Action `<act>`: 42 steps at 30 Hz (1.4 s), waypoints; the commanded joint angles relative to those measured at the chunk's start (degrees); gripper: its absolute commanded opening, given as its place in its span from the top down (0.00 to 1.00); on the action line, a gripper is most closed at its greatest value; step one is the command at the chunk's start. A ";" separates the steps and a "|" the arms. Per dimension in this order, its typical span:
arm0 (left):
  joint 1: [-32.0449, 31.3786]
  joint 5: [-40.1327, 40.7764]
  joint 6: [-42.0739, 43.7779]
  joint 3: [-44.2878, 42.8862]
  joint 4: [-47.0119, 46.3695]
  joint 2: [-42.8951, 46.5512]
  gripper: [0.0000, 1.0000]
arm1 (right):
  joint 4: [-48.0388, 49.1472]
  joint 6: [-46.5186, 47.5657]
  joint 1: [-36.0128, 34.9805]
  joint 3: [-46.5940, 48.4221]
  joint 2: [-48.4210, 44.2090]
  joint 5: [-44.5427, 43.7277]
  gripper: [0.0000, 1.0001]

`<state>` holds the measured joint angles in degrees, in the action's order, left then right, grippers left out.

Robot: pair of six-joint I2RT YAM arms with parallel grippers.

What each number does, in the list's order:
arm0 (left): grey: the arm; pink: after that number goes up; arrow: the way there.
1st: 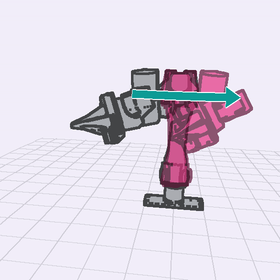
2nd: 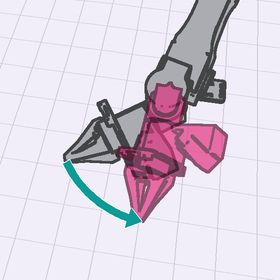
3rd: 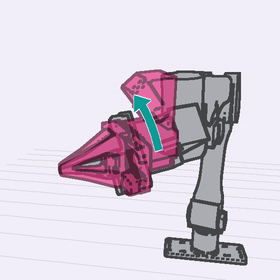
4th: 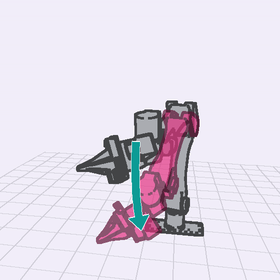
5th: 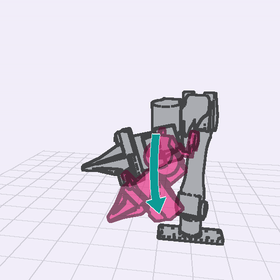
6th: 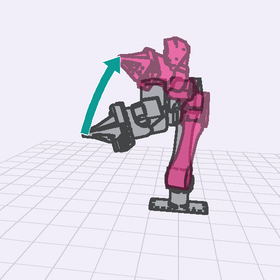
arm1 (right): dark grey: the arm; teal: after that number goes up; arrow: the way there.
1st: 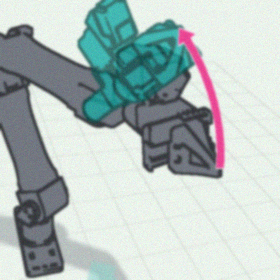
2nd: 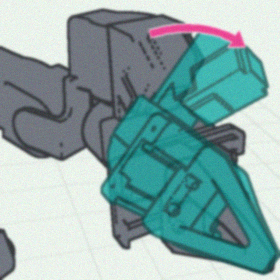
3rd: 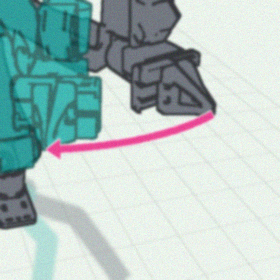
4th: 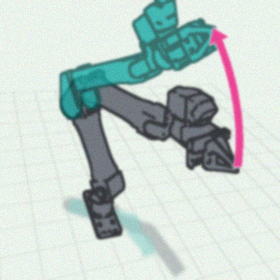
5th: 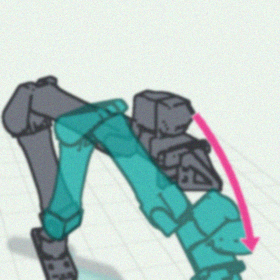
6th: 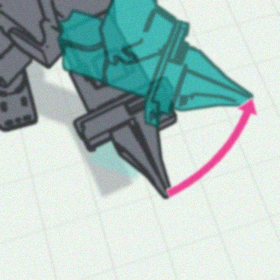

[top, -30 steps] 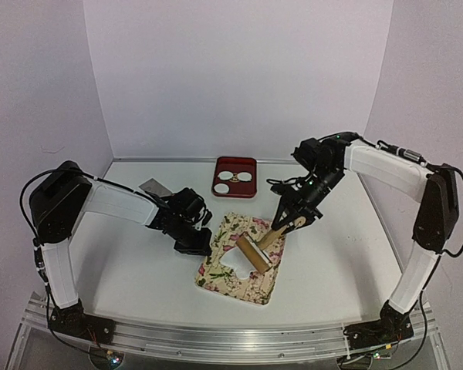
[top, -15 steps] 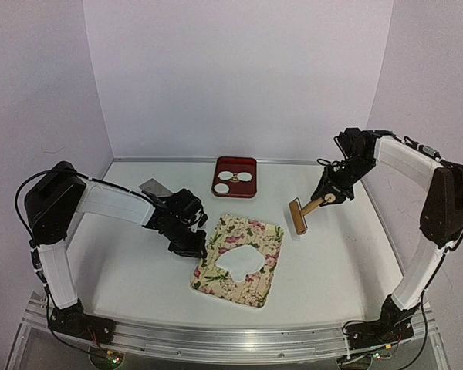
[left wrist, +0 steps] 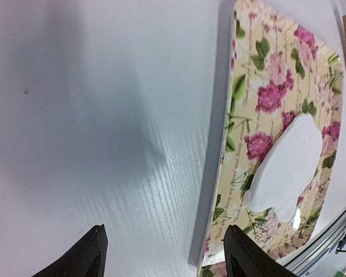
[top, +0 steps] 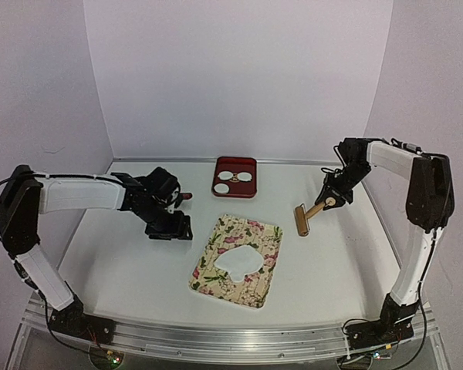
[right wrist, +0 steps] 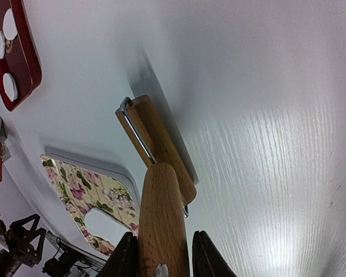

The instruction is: Roll out the dumpling wrappers from the dough

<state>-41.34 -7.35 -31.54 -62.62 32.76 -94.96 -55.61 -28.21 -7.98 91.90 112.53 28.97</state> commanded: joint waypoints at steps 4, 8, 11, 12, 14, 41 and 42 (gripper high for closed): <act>10.94 -0.13 2.47 -5.53 5.56 8.02 0.20 | 2.53 3.36 1.56 6.66 8.70 -12.29 0.75; 16.71 -3.56 4.09 -7.31 6.11 6.65 0.19 | 2.44 7.67 1.67 11.09 12.59 -17.20 0.54; 20.26 -5.45 4.67 -8.20 4.98 5.45 0.19 | 2.60 9.62 1.82 14.21 14.59 -18.47 0.45; 21.47 -6.27 4.83 -8.51 4.47 5.07 0.19 | 2.58 10.07 1.84 15.21 15.17 -19.48 0.43; 23.84 -7.33 5.21 -9.61 4.08 4.13 0.18 | 2.44 10.72 1.83 17.10 15.94 -21.49 0.39; 39.05 -6.07 2.78 -12.59 -1.28 -4.36 0.32 | 6.27 3.68 1.76 8.63 -11.63 -37.47 0.02; 39.09 -6.43 2.61 -12.81 -1.46 -5.33 0.32 | 7.93 3.33 1.75 6.28 -13.61 -36.15 0.02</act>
<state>-2.83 -12.31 -27.77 -72.44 33.91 -97.30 -51.23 -21.58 -6.04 104.15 105.43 -11.72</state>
